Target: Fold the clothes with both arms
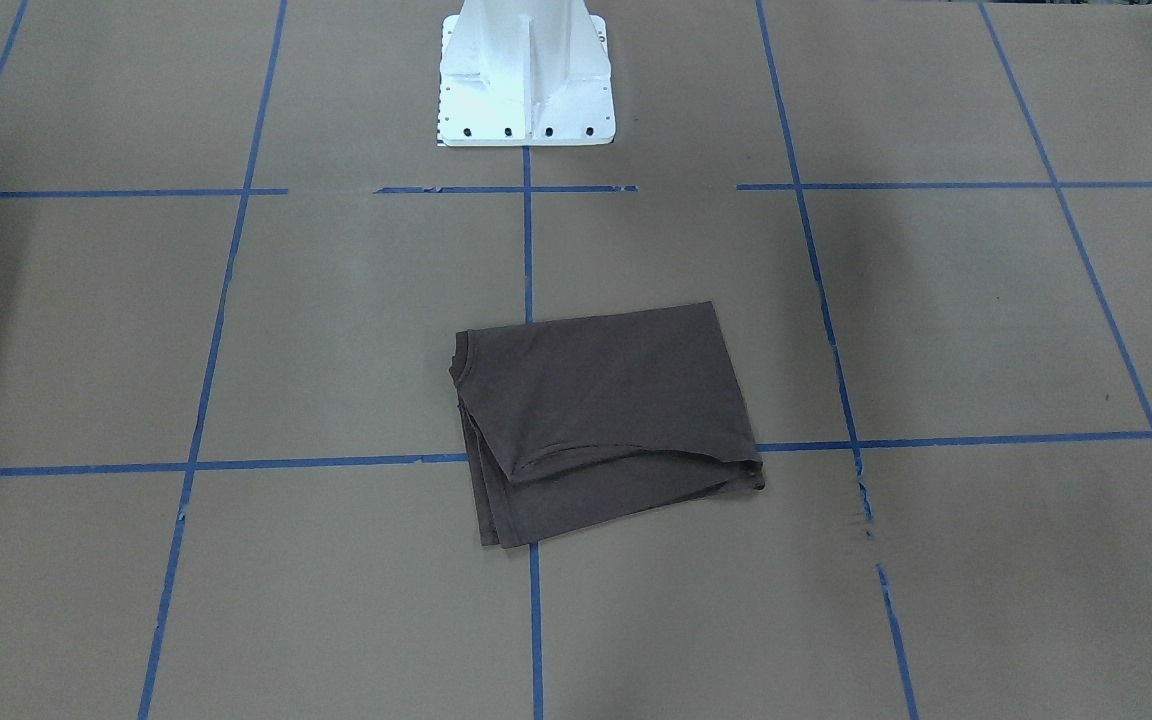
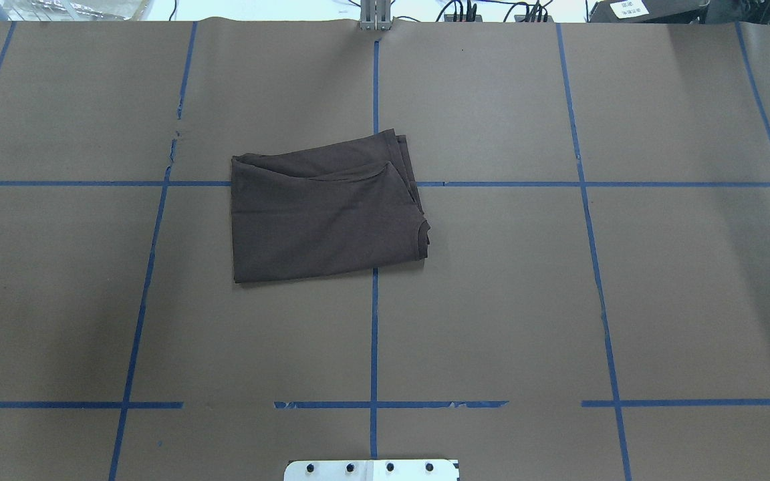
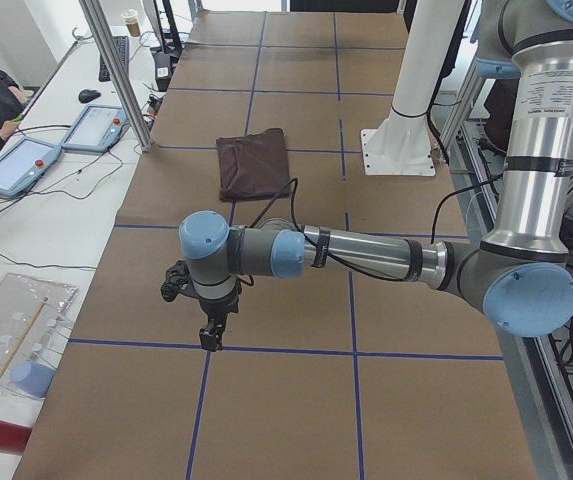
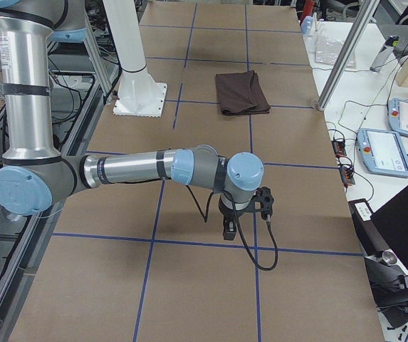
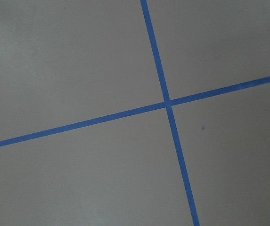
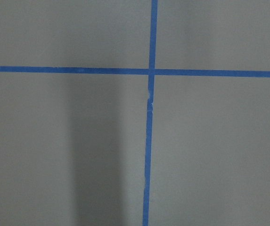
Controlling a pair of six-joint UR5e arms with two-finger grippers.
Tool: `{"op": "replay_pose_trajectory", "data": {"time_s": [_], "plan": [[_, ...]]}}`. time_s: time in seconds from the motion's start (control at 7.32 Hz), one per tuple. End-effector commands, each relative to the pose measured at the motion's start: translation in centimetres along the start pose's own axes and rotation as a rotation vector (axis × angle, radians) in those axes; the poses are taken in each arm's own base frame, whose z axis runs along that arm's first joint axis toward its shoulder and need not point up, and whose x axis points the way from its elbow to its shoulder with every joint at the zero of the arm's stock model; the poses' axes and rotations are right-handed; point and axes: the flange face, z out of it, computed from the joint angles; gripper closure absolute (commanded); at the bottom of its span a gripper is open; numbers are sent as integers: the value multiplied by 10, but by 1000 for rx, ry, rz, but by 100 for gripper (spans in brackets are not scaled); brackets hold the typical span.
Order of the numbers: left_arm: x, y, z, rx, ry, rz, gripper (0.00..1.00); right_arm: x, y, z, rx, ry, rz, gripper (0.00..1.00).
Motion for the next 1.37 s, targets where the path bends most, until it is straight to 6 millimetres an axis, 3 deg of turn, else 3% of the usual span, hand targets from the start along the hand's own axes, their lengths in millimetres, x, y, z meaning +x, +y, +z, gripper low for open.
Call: {"op": "replay_pose_trajectory", "data": {"time_s": [0.0,1.23], "plan": [[-1,1,1,3,-1,2,0,23,8,22,24,16,7,0],[-6,3,8,-13,2,-24,0,27,6,20,25,66,8,0]]}}
